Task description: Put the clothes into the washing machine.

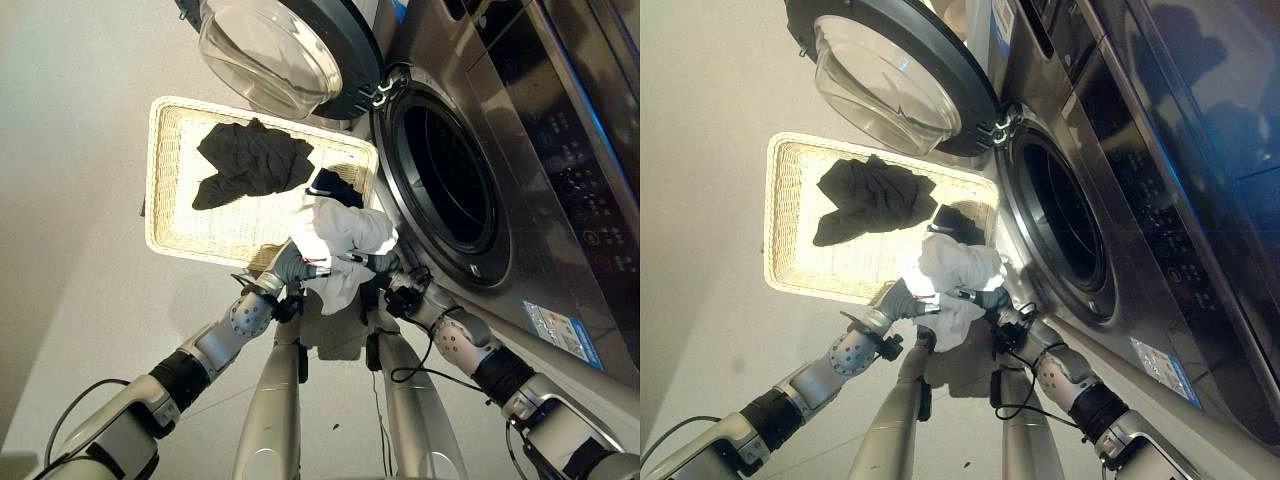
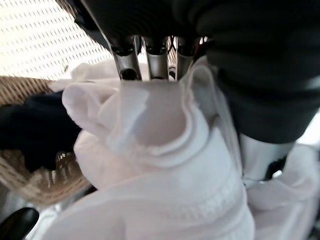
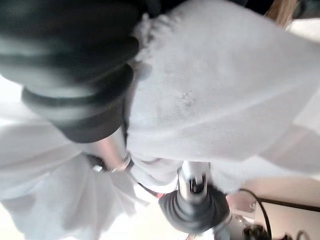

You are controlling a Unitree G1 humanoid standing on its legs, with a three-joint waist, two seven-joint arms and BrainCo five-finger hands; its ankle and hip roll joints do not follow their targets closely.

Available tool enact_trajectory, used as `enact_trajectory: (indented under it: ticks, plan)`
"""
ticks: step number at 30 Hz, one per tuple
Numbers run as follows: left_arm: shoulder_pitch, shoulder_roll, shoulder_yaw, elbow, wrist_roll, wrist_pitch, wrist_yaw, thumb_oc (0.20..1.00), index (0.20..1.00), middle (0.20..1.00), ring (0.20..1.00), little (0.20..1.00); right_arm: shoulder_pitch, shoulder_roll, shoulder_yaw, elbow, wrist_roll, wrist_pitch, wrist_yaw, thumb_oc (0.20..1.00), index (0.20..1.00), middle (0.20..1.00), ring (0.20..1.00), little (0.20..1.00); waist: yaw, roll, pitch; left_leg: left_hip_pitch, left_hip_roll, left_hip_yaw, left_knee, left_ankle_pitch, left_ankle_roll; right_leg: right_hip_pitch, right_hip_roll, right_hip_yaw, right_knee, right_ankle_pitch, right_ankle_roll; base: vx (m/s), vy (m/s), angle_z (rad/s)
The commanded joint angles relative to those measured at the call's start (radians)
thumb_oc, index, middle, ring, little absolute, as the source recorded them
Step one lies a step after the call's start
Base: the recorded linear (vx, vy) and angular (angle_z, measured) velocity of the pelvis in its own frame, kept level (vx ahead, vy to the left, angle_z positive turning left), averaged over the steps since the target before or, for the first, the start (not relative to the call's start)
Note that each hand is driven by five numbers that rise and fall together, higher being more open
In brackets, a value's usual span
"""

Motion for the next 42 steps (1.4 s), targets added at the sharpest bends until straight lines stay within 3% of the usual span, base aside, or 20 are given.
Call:
enact_trajectory:
  ticks: [1,2,8,13,17,22,26,32,34,35,37,38,39,40,41,42]
  plan:
    - [-0.019,-0.071,-0.054,-0.053,0.056,-0.018,0.004,0.721,0.721,0.721,0.721,0.721,-0.029,0.058,0.070,-0.123,0.025,-0.018,0.069,0.200,0.200,0.200,0.200,0.200,-0.043,-0.006,-0.019,0.013,-0.079,0.035,0.028,-0.051,0.038,0.058,-0.021,-0.040,-0.246,0.214,0.073,-0.01,-0.036,-0.01]
    - [-0.018,-0.070,-0.048,-0.045,0.048,-0.003,0.051,1.000,1.000,1.000,1.000,1.000,-0.028,0.059,0.072,-0.117,0.023,-0.015,0.068,0.200,0.200,0.200,0.200,0.200,-0.042,-0.006,-0.019,0.011,-0.079,0.034,0.027,-0.049,0.037,0.057,-0.020,-0.040,-0.247,0.214,0.073,-0.01,-0.042,-0.02]
    - [0.013,-0.079,-0.009,-0.010,0.050,0.047,0.205,1.000,1.000,1.000,1.000,1.000,-0.009,0.062,0.064,-0.092,0.038,-0.021,0.061,0.200,0.200,0.200,0.200,0.200,-0.036,-0.007,-0.019,0.004,-0.082,0.025,0.028,-0.045,0.037,0.051,-0.020,-0.043,-0.247,0.217,0.073,0.00,-0.043,-0.01]
    - [0.065,-0.089,0.067,0.068,0.022,0.137,0.419,1.000,1.000,1.000,1.000,1.000,0.005,0.077,0.020,-0.036,0.106,-0.022,0.038,0.200,0.200,0.200,0.200,0.200,-0.028,0.004,-0.019,-0.006,-0.082,0.021,0.018,-0.037,0.033,0.041,-0.022,-0.051,-0.255,0.220,0.070,0.00,-0.047,-0.01]
    - [0.122,-0.116,0.161,0.155,-0.145,0.145,0.538,1.000,1.000,1.000,1.000,1.000,0.011,0.079,-0.020,0.042,0.204,0.014,-0.003,0.200,0.200,0.200,0.200,0.200,-0.018,0.029,-0.019,-0.026,-0.081,0.015,0.020,-0.027,0.028,0.027,-0.026,-0.058,-0.236,0.206,0.067,-0.01,-0.048,-0.04]
    - [0.187,-0.184,0.294,0.280,-0.306,0.062,0.508,1.000,1.000,1.000,1.000,1.000,0.018,0.111,-0.099,0.165,0.397,0.060,-0.065,0.200,0.200,0.200,0.200,0.200,-0.008,0.064,-0.019,-0.062,-0.082,0.010,0.045,-0.025,0.022,-0.003,-0.034,-0.062,-0.186,0.175,0.057,0.01,-0.062,-0.04]
    - [0.198,-0.208,0.342,0.328,-0.348,0.049,0.479,1.000,1.000,1.000,1.000,1.000,-0.025,0.125,-0.195,0.261,0.547,0.040,-0.151,0.200,0.200,0.200,0.200,0.200,-0.005,0.099,-0.019,-0.079,-0.086,0.017,0.060,-0.025,0.019,-0.023,-0.038,-0.057,-0.154,0.157,0.051,0.05,-0.013,0.04]
    - [0.202,-0.264,0.341,0.377,-0.384,0.020,0.403,1.000,1.000,1.000,1.000,1.000,-0.291,0.032,-0.437,0.460,0.650,-0.026,-0.358,0.200,0.200,0.200,0.200,0.200,0.004,0.203,-0.019,-0.078,-0.097,0.039,0.076,-0.033,0.012,-0.049,-0.048,-0.045,-0.107,0.118,0.040,0.08,0.061,-0.01]
    - [0.224,-0.289,0.330,0.381,-0.416,-0.021,0.370,1.000,1.000,1.000,1.000,1.000,-0.431,-0.070,-0.519,0.532,0.687,-0.112,-0.444,0.200,0.200,0.200,0.200,0.200,0.010,0.236,-0.019,-0.077,-0.100,0.044,0.086,-0.042,0.007,-0.057,-0.049,-0.040,-0.087,0.099,0.035,0.10,0.048,-0.20]
    - [0.230,-0.291,0.332,0.380,-0.416,-0.028,0.365,1.000,1.000,1.000,1.000,1.000,-0.443,-0.087,-0.534,0.543,0.691,-0.116,-0.444,0.200,0.200,0.200,0.200,0.200,0.010,0.239,-0.019,-0.080,-0.100,0.044,0.087,-0.042,0.007,-0.060,-0.048,-0.038,-0.086,0.099,0.034,0.06,-0.011,-0.14]
    - [0.272,-0.278,0.326,0.357,-0.409,-0.050,0.333,1.000,1.000,1.000,1.000,1.000,-0.482,-0.181,-0.591,0.582,0.759,-0.227,-0.443,0.200,0.200,0.200,0.200,0.200,0.008,0.245,-0.019,-0.075,-0.100,0.048,0.093,-0.059,0.006,-0.057,-0.041,-0.033,-0.075,0.081,0.033,0.06,-0.043,-0.06]
    - [0.271,-0.276,0.325,0.354,-0.409,-0.050,0.333,1.000,1.000,1.000,1.000,1.000,-0.485,-0.187,-0.592,0.586,0.764,-0.236,-0.441,0.200,0.200,0.200,0.200,0.200,0.010,0.246,-0.019,-0.082,-0.100,0.049,0.094,-0.051,0.007,-0.064,-0.041,-0.033,-0.077,0.090,0.032,0.05,-0.057,-0.01]
    - [0.285,-0.254,0.322,0.334,-0.404,-0.048,0.322,1.000,1.000,1.000,1.000,1.000,-0.487,-0.235,-0.625,0.581,0.817,-0.297,-0.442,0.200,0.200,0.200,0.200,0.200,0.005,0.244,-0.019,-0.086,-0.099,0.049,0.095,-0.053,0.007,-0.067,-0.036,-0.030,-0.076,0.091,0.032,0.04,-0.114,0.01]
    - [0.304,-0.215,0.327,0.306,-0.413,-0.042,0.295,1.000,1.000,1.000,1.000,1.000,-0.488,-0.313,-0.673,0.585,0.921,-0.402,-0.428,0.200,0.200,0.200,0.200,0.200,0.001,0.235,-0.019,-0.081,-0.097,0.049,0.096,-0.065,0.008,-0.061,-0.029,-0.026,-0.073,0.080,0.032,0.04,-0.133,0.02]
    - [0.305,-0.203,0.327,0.298,-0.417,-0.040,0.287,1.000,1.000,1.000,1.000,1.000,-0.490,-0.331,-0.686,0.586,0.957,-0.439,-0.406,0.200,0.200,0.200,0.200,0.200,0.002,0.234,-0.019,-0.092,-0.096,0.050,0.096,-0.055,0.009,-0.069,-0.027,-0.026,-0.076,0.092,0.031,0.06,-0.188,0.05]
    - [0.322,-0.162,0.328,0.268,-0.428,-0.034,0.270,1.000,1.000,1.000,1.000,1.000,-0.482,-0.396,-0.758,0.543,0.986,-0.607,-0.394,0.200,0.200,0.200,0.200,0.200,-0.008,0.225,-0.019,-0.086,-0.095,0.046,0.095,-0.070,0.012,-0.061,-0.019,-0.022,-0.071,0.077,0.031,0.02,-0.153,0.03]
